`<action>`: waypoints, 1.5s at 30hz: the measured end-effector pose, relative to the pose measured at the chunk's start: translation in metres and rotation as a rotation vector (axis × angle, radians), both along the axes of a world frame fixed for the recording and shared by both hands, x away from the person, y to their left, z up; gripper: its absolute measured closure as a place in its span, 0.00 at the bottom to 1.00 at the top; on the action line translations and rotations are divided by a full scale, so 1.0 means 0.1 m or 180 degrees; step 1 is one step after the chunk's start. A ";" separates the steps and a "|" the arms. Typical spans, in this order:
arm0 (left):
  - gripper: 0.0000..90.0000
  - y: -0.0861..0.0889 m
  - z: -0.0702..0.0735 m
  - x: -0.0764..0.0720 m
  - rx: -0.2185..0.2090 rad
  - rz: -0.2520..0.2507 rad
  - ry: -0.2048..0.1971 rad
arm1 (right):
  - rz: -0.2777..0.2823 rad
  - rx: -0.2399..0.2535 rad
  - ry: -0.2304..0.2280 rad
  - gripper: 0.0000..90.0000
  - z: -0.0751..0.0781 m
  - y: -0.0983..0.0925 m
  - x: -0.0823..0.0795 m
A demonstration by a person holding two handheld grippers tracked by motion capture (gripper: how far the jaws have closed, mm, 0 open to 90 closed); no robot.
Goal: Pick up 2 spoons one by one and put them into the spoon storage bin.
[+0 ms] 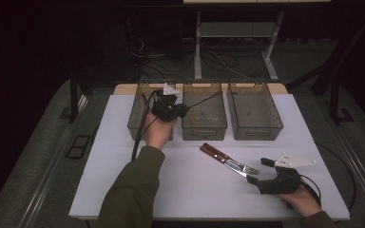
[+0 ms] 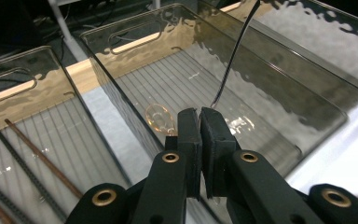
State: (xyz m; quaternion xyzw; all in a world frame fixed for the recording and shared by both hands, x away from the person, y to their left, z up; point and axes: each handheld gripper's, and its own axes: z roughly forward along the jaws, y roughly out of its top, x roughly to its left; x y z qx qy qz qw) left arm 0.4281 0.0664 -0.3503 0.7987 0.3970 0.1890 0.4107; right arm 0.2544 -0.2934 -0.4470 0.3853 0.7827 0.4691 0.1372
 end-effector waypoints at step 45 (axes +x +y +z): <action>0.39 0.04 -0.16 -0.17 -0.0025 -0.0575 0.0022 | -0.0009 -0.0003 0.0006 0.10 -0.01 -0.03 0.00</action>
